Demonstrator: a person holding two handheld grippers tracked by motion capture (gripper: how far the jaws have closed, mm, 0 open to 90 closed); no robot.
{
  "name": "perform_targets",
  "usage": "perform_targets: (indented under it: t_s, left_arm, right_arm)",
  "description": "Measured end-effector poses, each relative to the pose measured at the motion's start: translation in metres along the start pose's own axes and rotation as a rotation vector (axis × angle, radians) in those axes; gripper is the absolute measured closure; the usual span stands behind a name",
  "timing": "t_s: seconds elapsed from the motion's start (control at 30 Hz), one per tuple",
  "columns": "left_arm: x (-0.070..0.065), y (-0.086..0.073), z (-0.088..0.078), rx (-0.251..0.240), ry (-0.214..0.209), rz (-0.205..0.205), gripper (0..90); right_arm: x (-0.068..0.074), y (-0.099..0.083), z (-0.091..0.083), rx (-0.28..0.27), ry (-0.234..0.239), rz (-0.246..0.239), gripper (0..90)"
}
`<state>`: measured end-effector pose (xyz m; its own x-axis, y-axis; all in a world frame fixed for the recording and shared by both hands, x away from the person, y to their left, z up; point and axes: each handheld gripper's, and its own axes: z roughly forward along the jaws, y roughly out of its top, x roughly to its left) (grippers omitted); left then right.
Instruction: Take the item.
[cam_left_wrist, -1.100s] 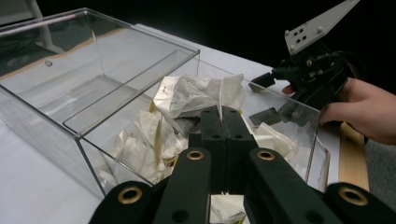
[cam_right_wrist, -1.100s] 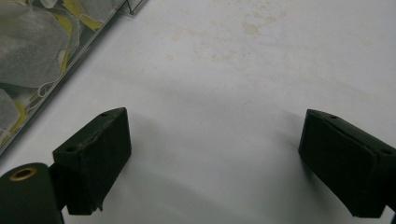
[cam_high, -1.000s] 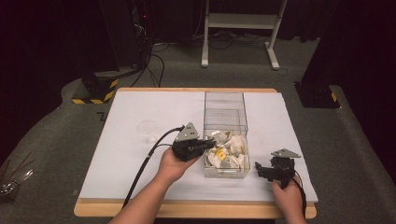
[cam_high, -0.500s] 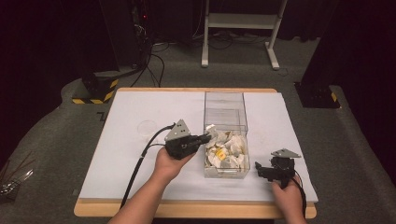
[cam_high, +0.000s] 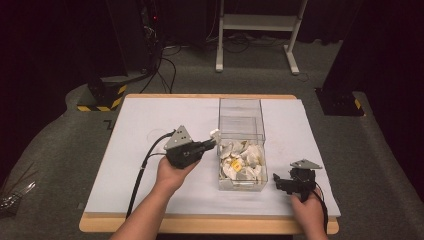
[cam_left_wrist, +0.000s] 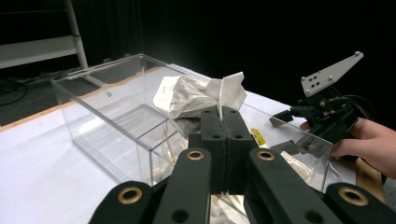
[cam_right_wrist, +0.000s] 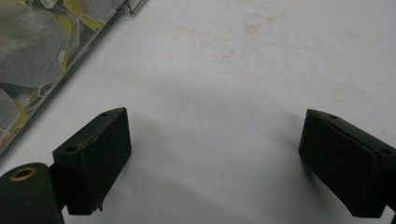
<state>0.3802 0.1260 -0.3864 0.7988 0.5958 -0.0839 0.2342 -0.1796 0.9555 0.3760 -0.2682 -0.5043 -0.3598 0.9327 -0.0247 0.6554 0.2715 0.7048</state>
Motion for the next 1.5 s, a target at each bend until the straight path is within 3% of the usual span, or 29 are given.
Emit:
perform_targets:
  t_s: [0.67,1.5]
  left_arm:
    - [0.034,-0.006,-0.046,-0.020,0.109,-0.019,89.4]
    - [0.075,-0.016,-0.095,-0.031,0.225,-0.078,89.4]
  right_arm:
    - [0.000,0.000,0.000,0.000,0.000,0.000,9.3]
    - [0.000,0.000,0.000,0.000,0.000,0.000,9.3]
